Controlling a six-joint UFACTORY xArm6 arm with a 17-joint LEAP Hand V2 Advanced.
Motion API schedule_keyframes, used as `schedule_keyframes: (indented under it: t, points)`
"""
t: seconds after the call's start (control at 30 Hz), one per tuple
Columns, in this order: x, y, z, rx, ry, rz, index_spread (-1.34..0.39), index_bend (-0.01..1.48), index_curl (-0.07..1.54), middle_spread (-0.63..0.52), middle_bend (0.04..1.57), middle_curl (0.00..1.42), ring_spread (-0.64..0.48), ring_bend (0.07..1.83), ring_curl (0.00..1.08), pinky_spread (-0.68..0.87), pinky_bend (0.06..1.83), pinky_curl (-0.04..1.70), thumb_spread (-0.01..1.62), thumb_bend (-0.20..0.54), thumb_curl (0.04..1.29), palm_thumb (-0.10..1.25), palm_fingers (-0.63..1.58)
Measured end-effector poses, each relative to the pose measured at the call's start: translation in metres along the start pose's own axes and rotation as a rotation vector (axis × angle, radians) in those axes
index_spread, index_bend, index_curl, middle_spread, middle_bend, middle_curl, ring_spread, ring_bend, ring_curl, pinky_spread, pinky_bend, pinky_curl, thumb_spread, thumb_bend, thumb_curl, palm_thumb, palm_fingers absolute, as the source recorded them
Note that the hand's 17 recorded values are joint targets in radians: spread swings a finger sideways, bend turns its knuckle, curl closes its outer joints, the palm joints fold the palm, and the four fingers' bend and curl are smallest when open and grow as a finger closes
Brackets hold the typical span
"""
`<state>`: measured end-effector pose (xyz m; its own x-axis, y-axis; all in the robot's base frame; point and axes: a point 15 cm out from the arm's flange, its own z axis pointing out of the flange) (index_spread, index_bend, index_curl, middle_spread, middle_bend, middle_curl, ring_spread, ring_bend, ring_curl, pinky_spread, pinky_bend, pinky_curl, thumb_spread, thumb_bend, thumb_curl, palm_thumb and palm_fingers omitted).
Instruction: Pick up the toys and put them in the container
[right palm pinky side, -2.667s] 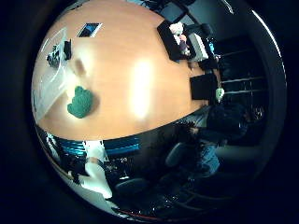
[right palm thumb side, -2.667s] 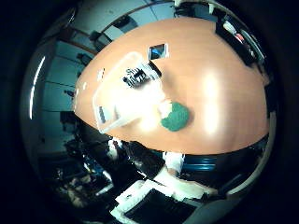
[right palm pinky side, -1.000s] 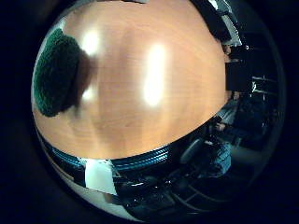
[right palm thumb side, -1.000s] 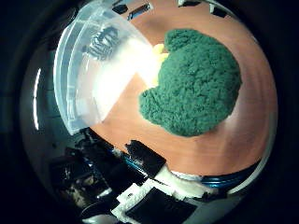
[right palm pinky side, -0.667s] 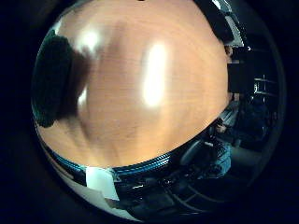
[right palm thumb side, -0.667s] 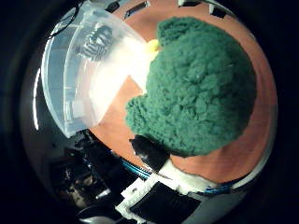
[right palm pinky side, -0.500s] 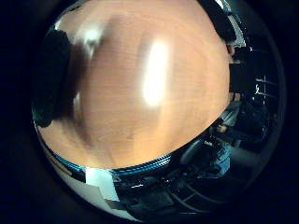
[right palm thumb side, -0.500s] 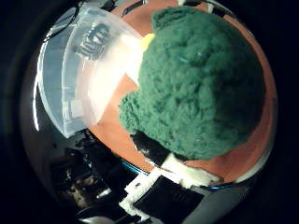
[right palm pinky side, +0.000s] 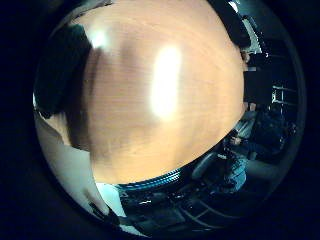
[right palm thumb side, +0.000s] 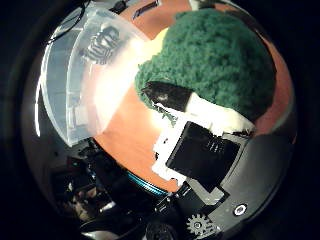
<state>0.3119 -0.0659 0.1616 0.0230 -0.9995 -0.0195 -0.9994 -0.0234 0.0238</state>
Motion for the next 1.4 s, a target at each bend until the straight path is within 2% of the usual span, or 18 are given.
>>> schedule_keyframes:
  t: [0.13, 0.27, 0.37, 0.83, 1.07, 1.4]
  points:
    - [-0.005, 0.014, -0.002, -0.048, -0.011, -0.009, -0.27, 0.92, 0.71, -0.17, 1.13, 0.66, -0.20, 1.24, 0.51, -0.27, 1.21, 0.37, 1.10, 0.027, 0.35, 0.80, 1.32]
    - [-0.007, 0.016, -0.022, -0.041, -0.010, -0.020, -0.22, 1.05, 0.75, -0.13, 1.24, 0.68, -0.19, 1.33, 0.55, -0.23, 1.30, 0.46, 1.09, 0.028, 0.41, 0.95, 1.24]
    - [-0.001, 0.012, -0.041, -0.034, 0.004, -0.021, -0.19, 1.09, 0.75, -0.12, 1.28, 0.68, -0.18, 1.37, 0.57, -0.21, 1.31, 0.50, 1.09, 0.005, 0.45, 1.01, 1.21]
    - [0.065, 0.025, -0.189, -0.054, 0.089, 0.056, -0.17, 1.15, 0.72, -0.11, 1.34, 0.65, -0.18, 1.40, 0.59, -0.20, 1.27, 0.63, 1.11, -0.013, 0.53, 1.01, 1.18]
    - [0.076, 0.038, -0.271, 0.001, 0.116, 0.072, -0.18, 1.14, 0.72, -0.11, 1.36, 0.65, -0.18, 1.41, 0.59, -0.22, 1.24, 0.68, 1.12, -0.013, 0.55, 1.00, 1.18]
    - [0.060, 0.049, -0.368, 0.112, 0.145, 0.058, -0.18, 1.13, 0.72, -0.11, 1.36, 0.64, -0.18, 1.42, 0.60, -0.22, 1.21, 0.73, 1.14, -0.013, 0.56, 0.99, 1.18]
